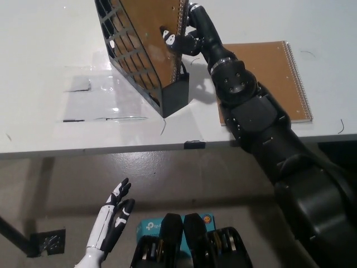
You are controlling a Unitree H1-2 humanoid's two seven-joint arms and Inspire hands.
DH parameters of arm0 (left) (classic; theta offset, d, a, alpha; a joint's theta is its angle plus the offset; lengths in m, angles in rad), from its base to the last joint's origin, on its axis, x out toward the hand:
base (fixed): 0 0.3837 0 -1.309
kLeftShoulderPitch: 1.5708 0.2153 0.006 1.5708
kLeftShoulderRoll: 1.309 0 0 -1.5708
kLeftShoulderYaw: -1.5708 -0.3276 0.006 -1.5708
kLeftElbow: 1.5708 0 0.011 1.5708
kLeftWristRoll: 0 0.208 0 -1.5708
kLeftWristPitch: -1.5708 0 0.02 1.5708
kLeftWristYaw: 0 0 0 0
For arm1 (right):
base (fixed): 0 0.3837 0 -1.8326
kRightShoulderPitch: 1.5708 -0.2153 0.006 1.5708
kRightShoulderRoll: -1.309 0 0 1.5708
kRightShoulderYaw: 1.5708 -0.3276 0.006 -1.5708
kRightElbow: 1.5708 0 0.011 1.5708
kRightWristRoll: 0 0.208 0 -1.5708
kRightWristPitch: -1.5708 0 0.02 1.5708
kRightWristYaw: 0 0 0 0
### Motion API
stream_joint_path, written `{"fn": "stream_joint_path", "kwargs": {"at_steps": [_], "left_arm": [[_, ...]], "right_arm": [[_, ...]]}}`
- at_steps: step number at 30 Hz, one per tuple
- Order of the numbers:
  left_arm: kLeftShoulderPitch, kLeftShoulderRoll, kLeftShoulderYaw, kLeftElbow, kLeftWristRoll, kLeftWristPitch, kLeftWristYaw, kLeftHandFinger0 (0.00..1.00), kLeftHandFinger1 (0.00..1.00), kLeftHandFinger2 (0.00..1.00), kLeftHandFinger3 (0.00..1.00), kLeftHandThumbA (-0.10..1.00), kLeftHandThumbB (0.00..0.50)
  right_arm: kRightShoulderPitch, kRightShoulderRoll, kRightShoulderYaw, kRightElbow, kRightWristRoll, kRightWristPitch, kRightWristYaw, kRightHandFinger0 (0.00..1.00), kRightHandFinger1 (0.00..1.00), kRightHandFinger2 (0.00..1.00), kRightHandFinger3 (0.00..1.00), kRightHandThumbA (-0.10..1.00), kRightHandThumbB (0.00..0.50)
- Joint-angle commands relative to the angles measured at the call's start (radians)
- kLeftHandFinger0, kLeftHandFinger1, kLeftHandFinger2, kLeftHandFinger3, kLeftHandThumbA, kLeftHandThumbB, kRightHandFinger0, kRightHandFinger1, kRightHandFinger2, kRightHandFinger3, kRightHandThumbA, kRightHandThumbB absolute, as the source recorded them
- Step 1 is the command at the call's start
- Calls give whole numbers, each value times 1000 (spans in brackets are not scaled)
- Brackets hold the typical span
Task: Use the right hand to pick up a book from the book holder on the left side and put it on another book on the right side
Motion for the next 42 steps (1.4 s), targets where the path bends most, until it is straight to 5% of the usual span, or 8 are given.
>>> {"fn": "stream_joint_path", "kwargs": {"at_steps": [1, 6, 7, 8, 10, 13, 34, 42], "left_arm": [[-12, 5, -5, -8, 4, -20, 16, 941, 1000, 1000, 974, 951, 196], [-13, 6, -4, -6, -5, -24, 12, 956, 1000, 1000, 968, 946, 188], [-16, 7, -3, -4, -5, -26, 13, 950, 1000, 1000, 967, 933, 178], [-17, 8, -3, -2, -13, -29, 7, 951, 1000, 1000, 969, 921, 172], [-16, 8, -5, -1, -2, -31, 14, 952, 1000, 1000, 971, 916, 159], [-16, 8, -6, 3, 12, -36, 24, 933, 1000, 1000, 963, 918, 156], [-8, 10, -12, 0, 22, -33, 24, 906, 1000, 1000, 957, 946, 164], [-4, 11, -15, 4, 21, -44, 20, 901, 1000, 1000, 955, 945, 148]], "right_arm": [[-42, 11, 0, -41, -14, -2, -12, 0, 331, 704, 690, -100, 162], [-54, 9, -19, -139, -12, 21, -51, 0, 350, 718, 744, -100, 133], [-60, 7, -22, -172, -15, 49, -60, 696, 1000, 1000, 756, -100, 142], [-66, 8, -38, -212, 2, 58, -54, 702, 959, 842, 768, -100, 110], [-72, 7, -52, -282, 5, 89, -62, 172, 412, 504, 834, -100, 91], [-94, 7, -80, -379, 10, 122, -77, 6, 406, 759, 860, -100, 105], [-63, 3, -90, -545, 3, 227, -36, 7, 348, 751, 826, -100, 138], [6, -12, -51, -467, 9, 245, 70, 427, 531, 653, 764, 320, 308]]}}
